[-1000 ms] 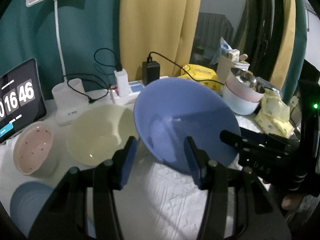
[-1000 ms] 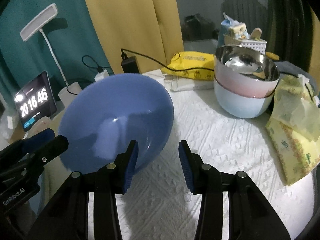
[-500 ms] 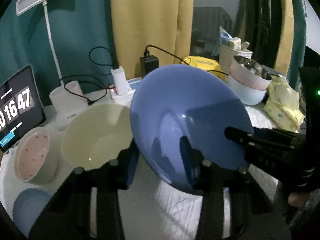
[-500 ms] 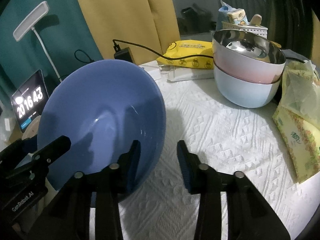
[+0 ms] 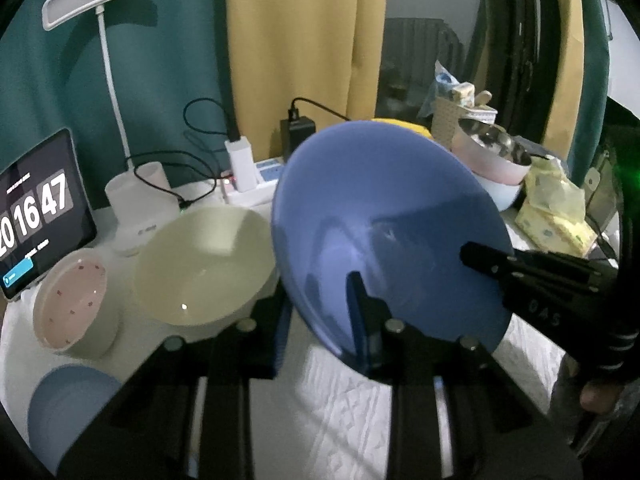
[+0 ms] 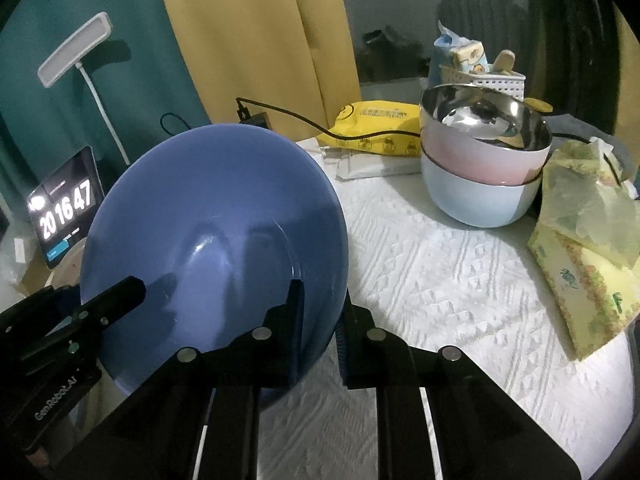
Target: Organize plates and bowls
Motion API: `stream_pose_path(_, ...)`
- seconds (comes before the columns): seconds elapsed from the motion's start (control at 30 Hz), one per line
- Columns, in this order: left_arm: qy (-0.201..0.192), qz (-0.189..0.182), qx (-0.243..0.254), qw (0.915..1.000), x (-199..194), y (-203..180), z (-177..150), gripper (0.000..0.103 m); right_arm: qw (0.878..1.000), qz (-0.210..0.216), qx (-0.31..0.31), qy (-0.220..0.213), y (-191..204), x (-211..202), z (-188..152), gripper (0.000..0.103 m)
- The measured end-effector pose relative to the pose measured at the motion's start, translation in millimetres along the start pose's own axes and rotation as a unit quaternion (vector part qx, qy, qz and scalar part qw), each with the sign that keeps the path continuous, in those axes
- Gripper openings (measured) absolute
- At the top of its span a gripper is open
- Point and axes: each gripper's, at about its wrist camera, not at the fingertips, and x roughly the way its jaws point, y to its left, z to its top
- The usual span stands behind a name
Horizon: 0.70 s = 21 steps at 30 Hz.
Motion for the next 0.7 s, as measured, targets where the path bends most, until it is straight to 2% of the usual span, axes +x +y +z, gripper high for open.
stream_pose_path(0.33, -0.004, -0.012, -0.006, 0.9999, -26, 1, -8, 0.028, 1.000, 0.003, -0.001, -0.012, 8, -31, -4, 0.015)
stream_pose_path(0.7, 0.004, -0.020, -0.012, 0.9997, -53, 3, -31, 0.028, 1.000, 0.005, -0.006, -0.016, 20, -61, -23, 0.016)
